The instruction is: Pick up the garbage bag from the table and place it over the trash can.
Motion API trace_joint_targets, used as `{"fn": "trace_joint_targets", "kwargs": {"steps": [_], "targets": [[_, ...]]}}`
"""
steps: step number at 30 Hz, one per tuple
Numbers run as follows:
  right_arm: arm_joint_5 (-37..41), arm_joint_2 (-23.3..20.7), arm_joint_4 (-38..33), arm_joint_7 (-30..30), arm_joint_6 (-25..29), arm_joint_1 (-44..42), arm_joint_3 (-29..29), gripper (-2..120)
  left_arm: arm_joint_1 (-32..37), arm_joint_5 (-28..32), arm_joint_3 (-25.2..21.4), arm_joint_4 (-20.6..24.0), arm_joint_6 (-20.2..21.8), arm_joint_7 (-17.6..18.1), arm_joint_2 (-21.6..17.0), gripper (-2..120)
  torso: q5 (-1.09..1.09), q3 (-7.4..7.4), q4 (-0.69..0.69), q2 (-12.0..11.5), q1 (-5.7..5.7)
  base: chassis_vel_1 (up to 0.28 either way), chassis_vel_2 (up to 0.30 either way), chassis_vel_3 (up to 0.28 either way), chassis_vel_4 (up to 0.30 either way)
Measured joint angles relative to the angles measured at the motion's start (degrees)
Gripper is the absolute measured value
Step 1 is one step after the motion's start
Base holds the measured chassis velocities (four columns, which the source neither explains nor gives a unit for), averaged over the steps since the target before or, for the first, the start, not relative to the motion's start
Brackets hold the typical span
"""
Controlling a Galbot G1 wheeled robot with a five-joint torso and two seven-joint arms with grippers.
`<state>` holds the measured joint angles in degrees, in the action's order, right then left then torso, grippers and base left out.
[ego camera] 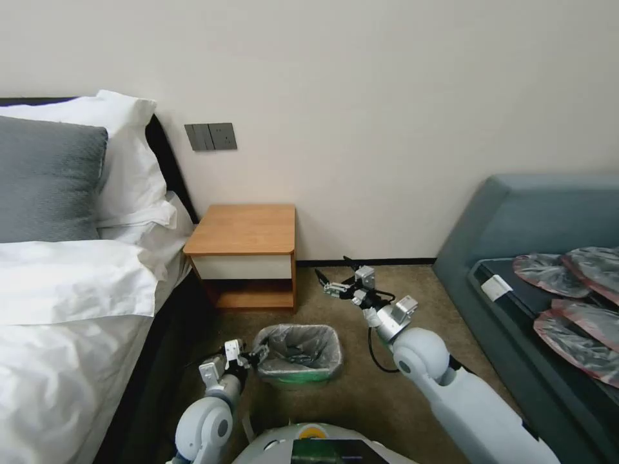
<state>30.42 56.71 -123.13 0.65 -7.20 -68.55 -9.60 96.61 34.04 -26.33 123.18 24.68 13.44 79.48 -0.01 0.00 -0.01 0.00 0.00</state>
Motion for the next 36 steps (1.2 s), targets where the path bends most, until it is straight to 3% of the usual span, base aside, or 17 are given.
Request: {"fn": "trace_joint_targets", "kwargs": {"steps": [2,9,11,12,13,16,17,20,21,24,29,32,36], "targets": [[-1.0,1.2,0.0,0.1,0.1,-0.7,0.4,100,0.3,-0.8,0.1,0.6,-2.4,0.3,-0.2,97,0.01,0.0,0.0,0.0,0.0,0.0,0.0,0.0,0.0],[-2.9,2.9,0.4,0.2,0.8,-1.1,1.2,100,1.2,-6.0,0.6,0.1,-10.8,-0.5,0.2,100,0.01,0.0,0.01,0.0,0.0,0.0,0.0,0.0,0.0],[-3.9,3.2,0.7,0.3,1.4,-1.2,1.2,100,1.3,-9.1,0.5,-1.1,-15.5,-3.3,0.3,99,0.01,0.0,0.01,0.0,0.0,0.0,0.0,0.0,0.0],[-5.2,3.5,0.7,0.0,1.9,-1.6,1.1,100,1.2,-11.9,0.1,-2.6,-20.6,-5.6,0.5,99,0.0,0.0,0.02,0.0,0.0,0.0,0.0,0.0,0.0],[-5.2,3.5,0.7,0.0,1.9,-1.6,1.1,100,1.2,-11.9,0.1,-2.6,-20.6,-5.6,0.5,99,0.0,0.0,0.02,0.0,0.0,0.0,0.0,0.0,0.0],[-11.3,6.1,-0.2,-3.8,2.1,-6.5,-0.7,100,-0.8,-20.1,-1.5,-7.9,-35.7,-11.7,1.2,99,0.01,0.0,0.01,0.0,0.0,0.0,0.0,0.0,0.0],[-11.3,6.1,-0.2,-3.8,2.1,-6.5,-0.7,100,-0.8,-20.1,-1.5,-7.9,-35.7,-11.7,1.2,99,0.01,0.0,0.01,0.0,0.0,0.0,0.0,0.0,0.0],[-18.6,10.3,-0.5,-8.4,4.5,-13.3,-4.1,100,-2.4,-22.1,-1.8,-9.9,-41.0,-12.1,1.1,100,0.01,-0.01,-0.02,0.0,0.0,0.0,0.0,0.0,0.0],[-18.6,10.3,-0.5,-8.4,4.5,-13.3,-4.1,100,-2.4,-22.1,-1.8,-9.9,-41.0,-12.1,1.1,100,0.01,-0.01,-0.02,0.0,0.0,0.0,0.0,0.0,0.0],[-25.6,14.6,2.0,-12.0,11.0,-17.7,-6.7,100,-2.9,-21.9,-2.3,-11.1,-42.8,-10.2,0.1,100,0.01,-0.01,0.02,0.0,0.0,0.0,0.0,0.0,0.0],[-27.2,19.1,4.0,-13.7,15.3,-20.3,-7.7,100,-3.2,-23.1,-2.4,-12.9,-45.9,-9.2,0.3,100,0.01,0.0,0.01,0.0,0.0,0.0,0.0,0.0,0.0],[-26.8,22.7,5.4,-10.8,18.0,-22.5,-9.7,100,-3.2,-22.2,-2.4,-13.4,-46.9,-8.5,0.4,100,0.01,0.0,0.0,0.0,0.0,0.0,0.0,0.0,0.0],[-26.8,24.1,6.1,-7.7,19.3,-22.8,-11.9,100,-3.4,-20.6,-2.5,-13.5,-46.7,-8.9,0.3,100,0.02,0.0,0.01,0.0,0.0,0.0,0.0,0.0,0.0]]}}
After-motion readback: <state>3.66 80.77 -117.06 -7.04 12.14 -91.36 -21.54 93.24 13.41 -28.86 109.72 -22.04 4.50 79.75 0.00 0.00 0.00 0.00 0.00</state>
